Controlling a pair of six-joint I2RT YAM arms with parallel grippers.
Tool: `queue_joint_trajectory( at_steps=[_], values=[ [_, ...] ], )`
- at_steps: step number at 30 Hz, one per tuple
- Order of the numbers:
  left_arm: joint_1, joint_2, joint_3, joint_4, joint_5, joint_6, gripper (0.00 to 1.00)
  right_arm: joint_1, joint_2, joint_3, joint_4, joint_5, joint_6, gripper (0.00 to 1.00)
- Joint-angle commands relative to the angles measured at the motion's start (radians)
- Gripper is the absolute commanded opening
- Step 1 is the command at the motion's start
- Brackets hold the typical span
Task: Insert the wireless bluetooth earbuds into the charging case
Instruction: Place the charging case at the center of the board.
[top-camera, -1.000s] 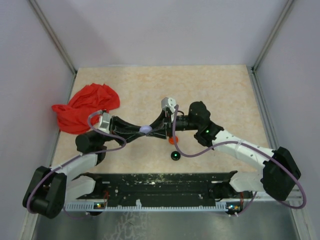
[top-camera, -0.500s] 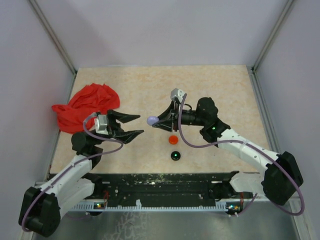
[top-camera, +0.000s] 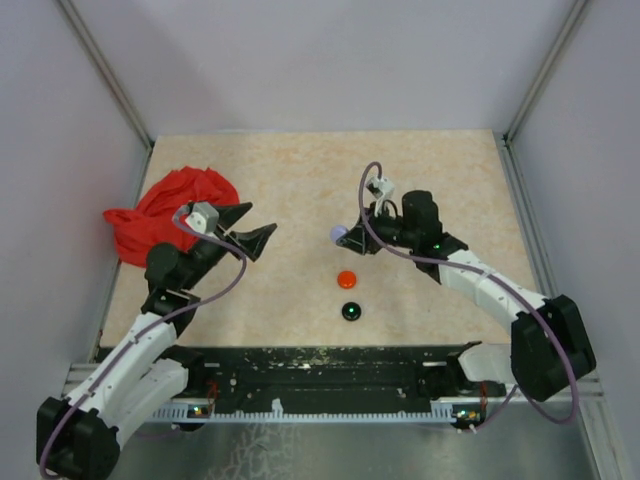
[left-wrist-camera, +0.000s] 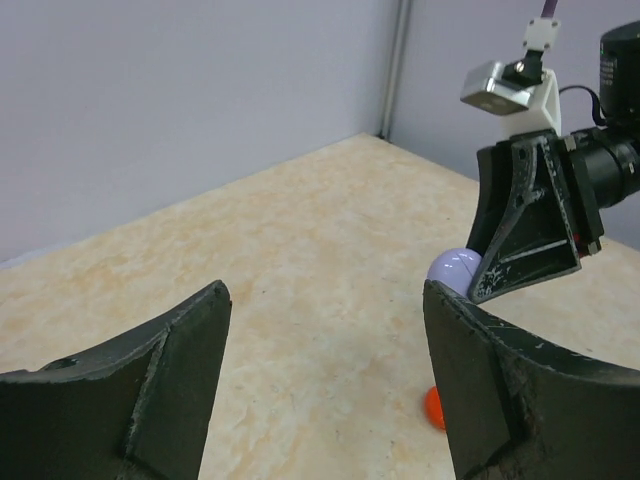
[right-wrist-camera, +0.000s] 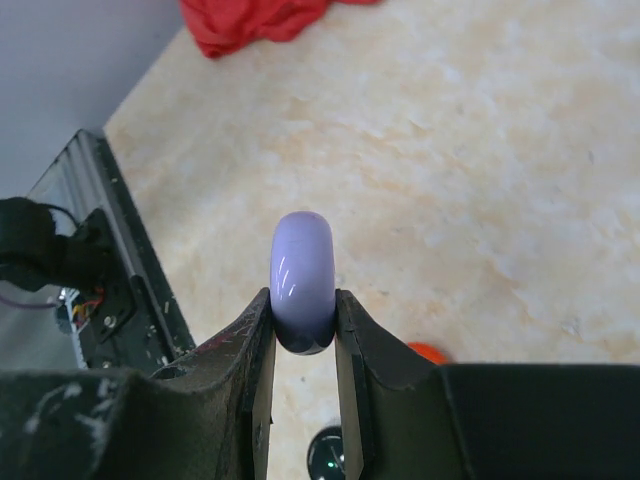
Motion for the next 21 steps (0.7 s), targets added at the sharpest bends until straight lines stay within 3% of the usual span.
queue_joint_trajectory(
  at_steps=[1,14,21],
  values=[
    [0.002,-0.011,0.050,-0.127,-0.134,0.038,0.82,-0.062,0.089,0.006,-0.071,0.073,0.070,0.09],
    [0.003,-0.023,0.063,-0.189,-0.250,0.040,0.86,-0.102,0.442,0.082,-0.075,0.058,0.169,0.09],
    [0.005,-0.015,0.074,-0.205,-0.254,0.028,0.88,-0.102,0.533,0.114,-0.091,0.055,0.187,0.13]
  ],
)
